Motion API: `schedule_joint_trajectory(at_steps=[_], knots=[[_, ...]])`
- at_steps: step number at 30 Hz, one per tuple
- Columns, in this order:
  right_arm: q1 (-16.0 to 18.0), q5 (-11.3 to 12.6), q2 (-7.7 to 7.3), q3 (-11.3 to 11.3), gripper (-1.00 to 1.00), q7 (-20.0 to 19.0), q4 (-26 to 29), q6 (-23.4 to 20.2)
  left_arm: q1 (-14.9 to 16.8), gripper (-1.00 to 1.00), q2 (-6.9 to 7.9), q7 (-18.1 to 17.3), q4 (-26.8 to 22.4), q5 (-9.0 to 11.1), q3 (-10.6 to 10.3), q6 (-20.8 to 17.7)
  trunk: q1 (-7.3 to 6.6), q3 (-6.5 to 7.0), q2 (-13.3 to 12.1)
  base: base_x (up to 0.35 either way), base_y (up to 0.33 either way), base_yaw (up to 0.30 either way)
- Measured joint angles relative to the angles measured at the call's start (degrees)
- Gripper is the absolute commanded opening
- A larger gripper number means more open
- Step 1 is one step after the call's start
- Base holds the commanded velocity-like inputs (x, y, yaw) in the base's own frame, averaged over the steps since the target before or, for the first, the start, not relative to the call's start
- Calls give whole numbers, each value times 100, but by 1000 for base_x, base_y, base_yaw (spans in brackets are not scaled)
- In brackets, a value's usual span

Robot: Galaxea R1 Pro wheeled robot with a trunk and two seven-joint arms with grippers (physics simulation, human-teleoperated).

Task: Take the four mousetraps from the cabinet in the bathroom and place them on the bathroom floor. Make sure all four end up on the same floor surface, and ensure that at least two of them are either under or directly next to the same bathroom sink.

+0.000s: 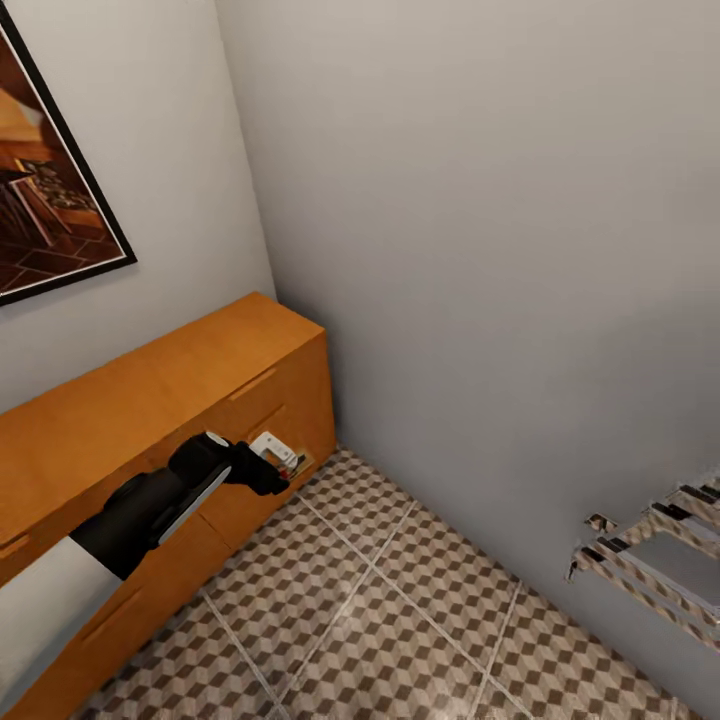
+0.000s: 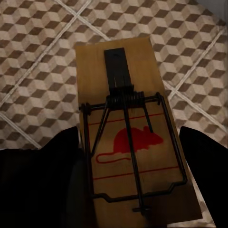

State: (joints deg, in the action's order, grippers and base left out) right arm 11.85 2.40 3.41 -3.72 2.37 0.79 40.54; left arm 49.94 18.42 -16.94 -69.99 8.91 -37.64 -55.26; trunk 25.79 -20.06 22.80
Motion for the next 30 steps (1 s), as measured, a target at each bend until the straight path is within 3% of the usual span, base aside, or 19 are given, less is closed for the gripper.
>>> schedule_joint_trajectory(at_steps=[3,7,9,15,18,22,26,30], knots=[[-2,0,0,0,-100,1,5,1,2,-100,-125,0,380,6,-295,352,-2,0,0,-126,-66,0],[1,1,-5,1,-100,7,12,3,-1,-100,-482,1,1441,5,-486,1197,-3,-1,0,-28,-15,0],[-1,-4,-7,1,-100,17,21,6,-10,-100,-746,-4,2299,7,-555,1724,-3,-1,0,-5,-2,0],[2,-15,-23,-6,-100,25,41,9,-25,-100,-1135,-5,3836,10,-572,2893,-3,-1,1,-1,0,0],[2,-30,-40,-14,-100,18,48,20,-27,-100,-1449,2,4936,10,-579,3636,-3,-1,1,0,0,0],[2,-52,-54,-18,-100,4,71,41,-43,-100,-1978,27,6777,5,-594,4828,-3,-2,1,0,0,0],[2,-56,-59,-15,-100,2,96,49,-126,-100,-2096,42,7308,18,-574,5182,-3,-1,1,0,0,0],[0,-58,-120,-9,-100,7,287,47,-434,-100,-1879,44,7404,42,-571,5374,-3,-1,1,0,0,0]])
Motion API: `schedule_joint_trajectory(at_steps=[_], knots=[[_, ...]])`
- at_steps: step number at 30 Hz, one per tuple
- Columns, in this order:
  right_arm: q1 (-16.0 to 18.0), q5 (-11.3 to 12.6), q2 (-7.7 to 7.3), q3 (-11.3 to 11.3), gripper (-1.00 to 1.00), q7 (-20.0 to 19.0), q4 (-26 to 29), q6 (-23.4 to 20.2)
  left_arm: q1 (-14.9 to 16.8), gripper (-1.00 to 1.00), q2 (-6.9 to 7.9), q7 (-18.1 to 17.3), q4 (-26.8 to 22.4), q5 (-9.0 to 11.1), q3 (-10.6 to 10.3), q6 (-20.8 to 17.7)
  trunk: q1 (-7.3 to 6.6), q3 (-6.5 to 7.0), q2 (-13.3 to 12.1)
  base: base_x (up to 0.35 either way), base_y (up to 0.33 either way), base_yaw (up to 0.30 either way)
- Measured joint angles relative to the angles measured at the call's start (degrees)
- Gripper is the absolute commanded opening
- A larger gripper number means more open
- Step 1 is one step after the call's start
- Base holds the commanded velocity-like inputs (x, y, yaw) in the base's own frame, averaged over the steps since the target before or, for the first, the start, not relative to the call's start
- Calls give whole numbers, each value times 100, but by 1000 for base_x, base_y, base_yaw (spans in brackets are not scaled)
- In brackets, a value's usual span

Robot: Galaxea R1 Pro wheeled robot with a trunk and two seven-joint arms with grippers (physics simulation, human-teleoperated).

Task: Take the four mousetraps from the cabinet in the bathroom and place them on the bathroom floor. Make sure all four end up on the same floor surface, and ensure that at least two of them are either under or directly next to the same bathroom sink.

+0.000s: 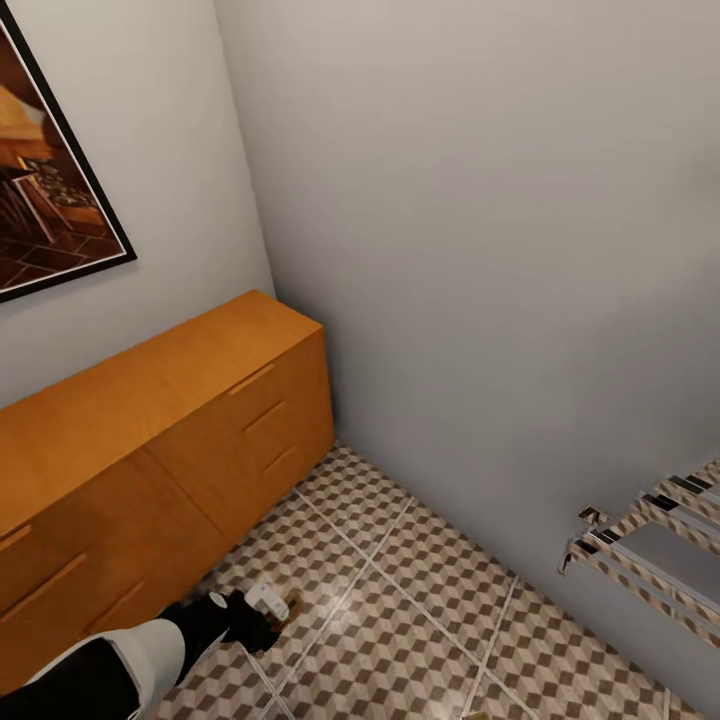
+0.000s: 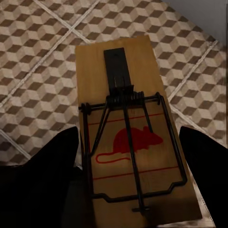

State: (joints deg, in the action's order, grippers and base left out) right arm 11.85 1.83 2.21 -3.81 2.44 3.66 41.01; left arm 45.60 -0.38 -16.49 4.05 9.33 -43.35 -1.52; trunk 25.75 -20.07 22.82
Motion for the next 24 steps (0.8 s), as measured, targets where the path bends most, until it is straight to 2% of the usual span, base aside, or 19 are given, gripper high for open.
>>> schedule_joint_trajectory(at_steps=[3,4,6,8,10,13,17,19,20,22,24], knots=[[-1,-2,-26,0,-100,12,216,-18,-230,-100,95,3,13,50,13,104,0,0,0,0,0,0],[-1,-6,-36,-2,-100,21,385,-27,-360,-100,190,4,11,125,4,172,0,0,0,0,0,0],[-2,-6,-49,-1,-100,31,539,-49,-456,-100,259,4,11,249,27,258,0,0,0,0,0,0],[-2,-3,-94,5,-100,38,745,-212,-570,-100,371,4,11,503,27,423,0,0,0,0,0,0],[-2,0,-159,8,-100,33,1005,-590,-701,-100,496,6,13,809,31,958,0,0,0,0,0,0],[-2,-1,-235,6,-100,23,1541,-1297,-1033,-100,636,51,27,1084,11,2297,0,0,1,0,0,0],[-2,0,-287,8,-100,26,1892,-1612,-1332,-100,712,84,29,1217,15,2790,0,0,0,0,0,0],[-2,-1,-305,9,-100,27,2011,-1793,-1491,-100,761,217,30,1598,27,3140,0,0,0,0,0,0],[-2,0,-306,9,-100,27,2022,-1822,-1520,-100,765,256,30,1686,25,3229,0,0,0,0,0,0],[2,0,-311,9,-100,25,2049,-1889,-1621,-100,765,417,31,2036,29,3516,0,0,0,0,0,0],[4,0,-316,8,-100,22,2060,-1913,-1682,-100,753,549,32,2281,30,3637,0,0,0,0,0,0]])
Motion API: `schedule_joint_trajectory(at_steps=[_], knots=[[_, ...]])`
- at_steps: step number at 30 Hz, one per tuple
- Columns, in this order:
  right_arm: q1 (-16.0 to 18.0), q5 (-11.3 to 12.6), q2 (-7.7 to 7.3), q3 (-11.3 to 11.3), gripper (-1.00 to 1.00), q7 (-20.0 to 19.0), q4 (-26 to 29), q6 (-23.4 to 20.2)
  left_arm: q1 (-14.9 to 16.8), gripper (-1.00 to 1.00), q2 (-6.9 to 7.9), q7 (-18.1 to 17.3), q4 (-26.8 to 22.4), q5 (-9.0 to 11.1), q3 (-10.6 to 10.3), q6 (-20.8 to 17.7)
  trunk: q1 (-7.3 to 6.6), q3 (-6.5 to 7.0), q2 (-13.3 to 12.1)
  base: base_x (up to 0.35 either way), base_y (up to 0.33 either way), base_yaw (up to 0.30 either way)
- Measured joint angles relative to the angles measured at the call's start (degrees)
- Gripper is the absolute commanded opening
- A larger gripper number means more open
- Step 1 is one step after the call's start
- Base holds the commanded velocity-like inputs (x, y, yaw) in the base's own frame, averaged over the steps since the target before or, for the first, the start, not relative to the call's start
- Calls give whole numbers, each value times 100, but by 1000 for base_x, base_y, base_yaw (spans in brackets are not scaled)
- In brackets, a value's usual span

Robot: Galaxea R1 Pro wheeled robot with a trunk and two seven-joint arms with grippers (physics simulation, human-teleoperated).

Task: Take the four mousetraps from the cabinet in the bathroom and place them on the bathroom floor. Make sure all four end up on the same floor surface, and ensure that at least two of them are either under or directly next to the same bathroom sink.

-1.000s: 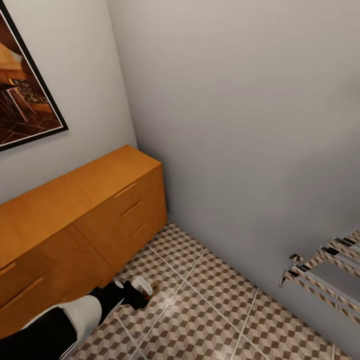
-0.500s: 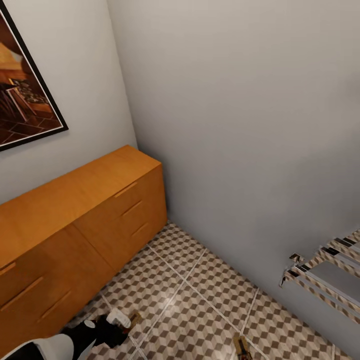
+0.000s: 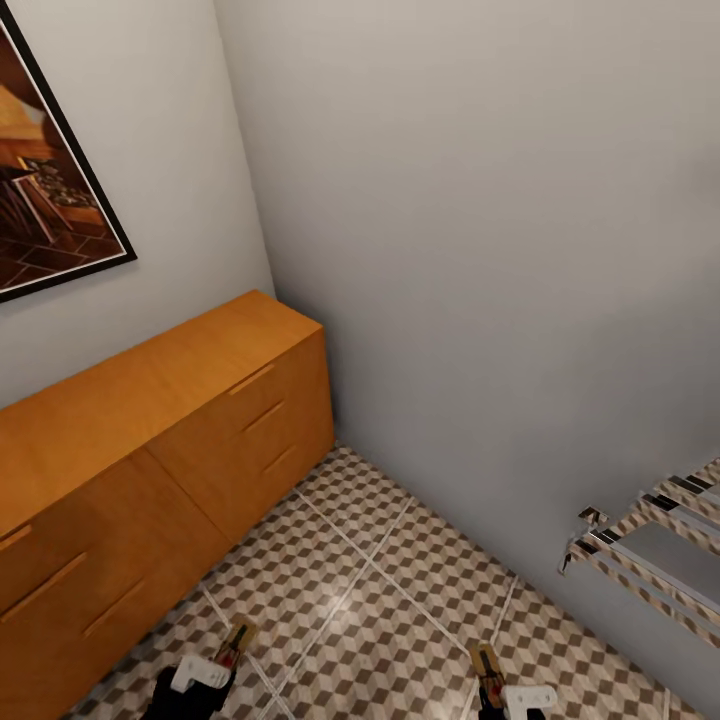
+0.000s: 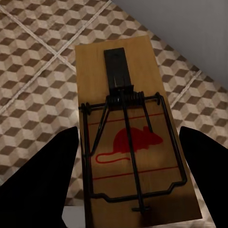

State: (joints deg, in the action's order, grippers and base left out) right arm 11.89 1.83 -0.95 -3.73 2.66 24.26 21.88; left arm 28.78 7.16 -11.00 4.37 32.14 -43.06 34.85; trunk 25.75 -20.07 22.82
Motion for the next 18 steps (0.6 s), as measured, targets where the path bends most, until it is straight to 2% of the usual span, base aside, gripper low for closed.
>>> schedule_joint_trajectory(at_steps=[1,5,7,11,18], knots=[[1,0,-4,-1,-100,-2,6,-12,-46,-100,-12,172,0,247,6,67,0,0,0,0,0,0],[2,0,-12,-7,-100,-16,6,7,-114,-100,-34,657,0,1018,4,137,0,0,0,0,0,0],[1,0,-13,-10,-100,-23,4,31,-128,-100,-61,745,1,1287,7,138,0,0,0,0,0,0],[2,0,-11,-15,-100,-26,-2,70,-139,-100,-139,797,2,1460,7,106,0,0,0,0,0,0],[0,-3,-5,-17,-100,-27,-19,80,-148,-100,-157,807,0,1497,10,94,0,0,0,0,0,0]])
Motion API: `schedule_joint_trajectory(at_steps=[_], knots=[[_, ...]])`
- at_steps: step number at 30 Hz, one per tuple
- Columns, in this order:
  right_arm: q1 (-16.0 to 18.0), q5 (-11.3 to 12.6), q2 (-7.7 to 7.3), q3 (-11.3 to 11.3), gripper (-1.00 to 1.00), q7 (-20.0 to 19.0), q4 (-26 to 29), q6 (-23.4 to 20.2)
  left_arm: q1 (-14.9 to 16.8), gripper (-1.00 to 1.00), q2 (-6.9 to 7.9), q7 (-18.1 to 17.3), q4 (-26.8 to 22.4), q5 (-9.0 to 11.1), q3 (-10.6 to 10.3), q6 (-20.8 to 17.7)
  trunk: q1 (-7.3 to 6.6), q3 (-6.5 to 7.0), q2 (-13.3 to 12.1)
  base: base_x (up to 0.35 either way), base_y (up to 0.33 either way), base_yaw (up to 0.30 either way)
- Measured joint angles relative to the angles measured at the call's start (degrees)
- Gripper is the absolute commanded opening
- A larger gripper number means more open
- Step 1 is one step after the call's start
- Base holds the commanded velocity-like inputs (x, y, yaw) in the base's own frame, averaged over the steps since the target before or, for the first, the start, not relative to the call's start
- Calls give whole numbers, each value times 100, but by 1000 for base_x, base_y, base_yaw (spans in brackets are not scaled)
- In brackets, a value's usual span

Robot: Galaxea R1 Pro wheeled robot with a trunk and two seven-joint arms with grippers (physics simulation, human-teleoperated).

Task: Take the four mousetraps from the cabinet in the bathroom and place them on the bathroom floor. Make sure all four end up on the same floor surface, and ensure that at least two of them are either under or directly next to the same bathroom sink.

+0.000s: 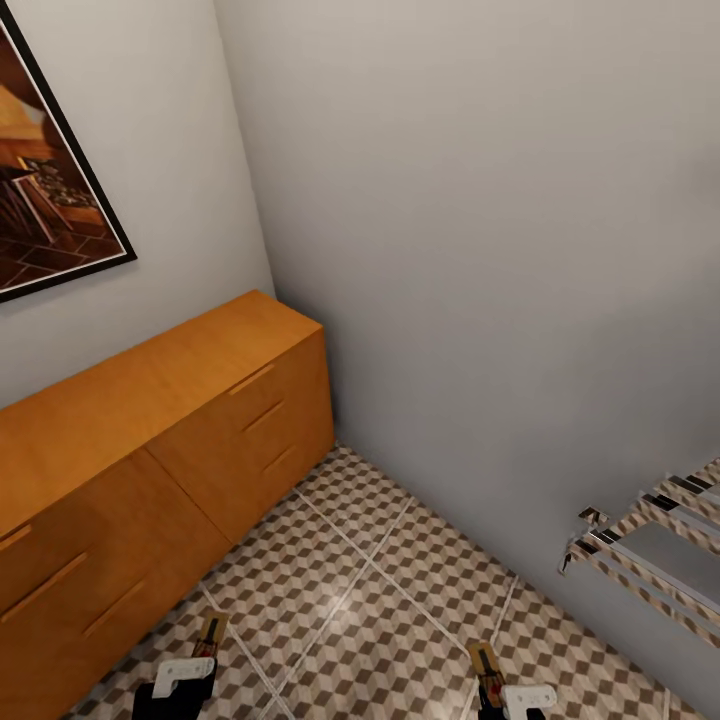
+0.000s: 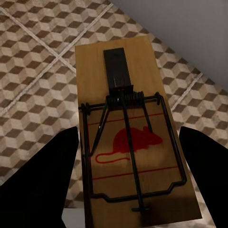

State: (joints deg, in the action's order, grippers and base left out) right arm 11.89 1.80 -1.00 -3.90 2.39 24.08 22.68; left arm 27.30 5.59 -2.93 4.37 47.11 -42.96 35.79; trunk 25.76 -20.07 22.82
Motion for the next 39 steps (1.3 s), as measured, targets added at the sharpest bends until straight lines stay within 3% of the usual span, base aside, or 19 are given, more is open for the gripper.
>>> schedule_joint_trajectory(at_steps=[17,39], knots=[[2,3,9,0,-100,18,3,1,-3,-100,-9,2,1,3,0,-6,3,1,-1,-279,0,22],[-1,3,27,0,-100,32,2,6,-12,-100,-35,1,-1,3,-2,-16,2,93,0,-318,-103,252]])
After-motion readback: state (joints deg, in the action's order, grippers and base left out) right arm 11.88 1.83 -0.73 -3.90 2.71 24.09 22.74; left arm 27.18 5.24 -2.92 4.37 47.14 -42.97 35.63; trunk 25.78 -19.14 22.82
